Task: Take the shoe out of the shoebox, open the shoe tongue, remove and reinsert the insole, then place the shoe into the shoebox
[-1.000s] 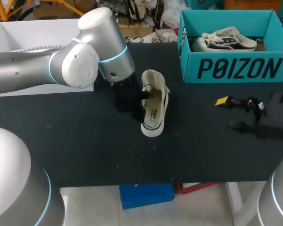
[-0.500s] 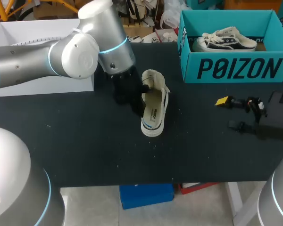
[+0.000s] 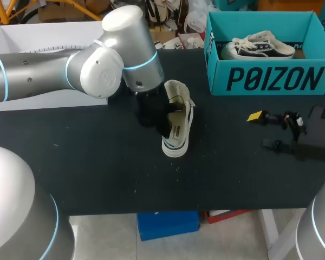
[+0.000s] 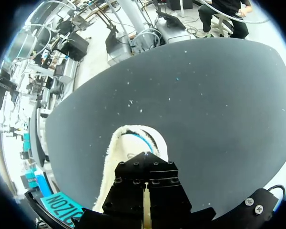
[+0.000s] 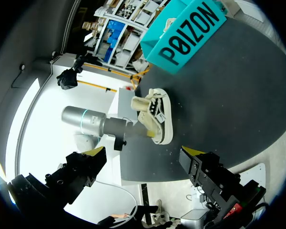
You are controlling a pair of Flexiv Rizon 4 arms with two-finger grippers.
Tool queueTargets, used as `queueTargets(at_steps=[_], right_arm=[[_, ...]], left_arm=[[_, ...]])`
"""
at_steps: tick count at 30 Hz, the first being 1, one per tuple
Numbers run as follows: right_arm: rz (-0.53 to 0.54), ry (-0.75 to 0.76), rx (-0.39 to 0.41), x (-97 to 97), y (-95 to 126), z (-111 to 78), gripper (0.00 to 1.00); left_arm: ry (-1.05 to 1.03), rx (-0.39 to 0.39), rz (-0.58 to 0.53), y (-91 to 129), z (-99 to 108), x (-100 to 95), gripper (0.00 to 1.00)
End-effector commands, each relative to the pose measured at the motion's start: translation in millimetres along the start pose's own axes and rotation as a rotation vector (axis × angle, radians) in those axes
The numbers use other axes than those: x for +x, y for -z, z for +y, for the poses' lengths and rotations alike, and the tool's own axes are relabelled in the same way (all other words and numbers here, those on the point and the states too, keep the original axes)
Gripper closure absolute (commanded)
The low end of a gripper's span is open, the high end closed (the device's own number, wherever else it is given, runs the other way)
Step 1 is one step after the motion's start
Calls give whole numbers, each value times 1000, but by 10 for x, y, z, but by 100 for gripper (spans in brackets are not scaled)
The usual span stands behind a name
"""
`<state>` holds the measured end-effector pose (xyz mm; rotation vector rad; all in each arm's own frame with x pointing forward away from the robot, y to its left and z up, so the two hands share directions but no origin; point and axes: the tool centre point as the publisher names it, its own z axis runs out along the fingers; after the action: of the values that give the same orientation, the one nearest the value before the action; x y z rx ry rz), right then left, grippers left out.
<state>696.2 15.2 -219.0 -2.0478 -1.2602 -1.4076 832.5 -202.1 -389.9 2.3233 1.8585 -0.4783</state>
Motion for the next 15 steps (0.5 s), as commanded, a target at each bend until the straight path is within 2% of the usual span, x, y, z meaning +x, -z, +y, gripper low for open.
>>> queueTargets(at_steps=[1,15], right_arm=[[-2,-1,1,6,-10,7,0],[-2,-1,1,6,-10,7,0]], left_arm=[[-1,0,14,-60,12,-33,100],[-22,14,80,-251,75,-85,100]])
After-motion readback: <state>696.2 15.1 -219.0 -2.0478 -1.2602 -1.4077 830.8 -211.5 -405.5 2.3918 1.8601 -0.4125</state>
